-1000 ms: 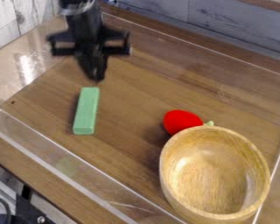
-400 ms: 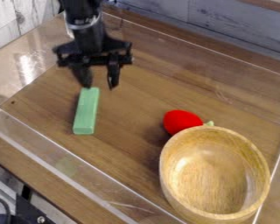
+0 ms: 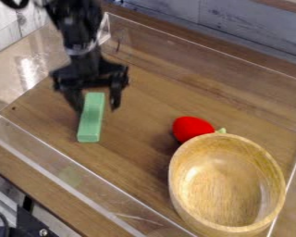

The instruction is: Put the green block in the brown bowl

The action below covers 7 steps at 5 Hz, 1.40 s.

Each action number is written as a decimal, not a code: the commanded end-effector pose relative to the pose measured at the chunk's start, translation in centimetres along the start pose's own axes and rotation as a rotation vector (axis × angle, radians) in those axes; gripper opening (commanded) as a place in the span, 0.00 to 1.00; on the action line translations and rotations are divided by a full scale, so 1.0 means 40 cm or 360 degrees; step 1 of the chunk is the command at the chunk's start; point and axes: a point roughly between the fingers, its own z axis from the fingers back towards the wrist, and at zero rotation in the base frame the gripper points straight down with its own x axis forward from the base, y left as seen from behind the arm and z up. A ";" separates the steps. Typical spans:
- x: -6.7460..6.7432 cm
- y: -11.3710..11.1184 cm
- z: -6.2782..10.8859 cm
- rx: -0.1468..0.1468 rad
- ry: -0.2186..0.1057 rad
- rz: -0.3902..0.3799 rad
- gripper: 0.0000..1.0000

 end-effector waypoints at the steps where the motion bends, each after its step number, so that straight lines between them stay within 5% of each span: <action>1: 0.021 0.003 0.051 0.0018 -0.0052 0.0103 0.00; 2: 0.024 -0.004 0.107 0.0034 -0.0064 0.0175 0.00; 4: 0.089 -0.019 0.162 -0.0078 -0.0146 -0.0126 0.00; 5: 0.088 0.016 0.126 -0.0074 -0.0132 -0.0177 0.00; 6: 0.043 0.047 0.078 -0.0067 -0.0099 -0.0224 1.00; 7: 0.033 0.049 0.008 -0.0066 -0.0079 -0.0185 1.00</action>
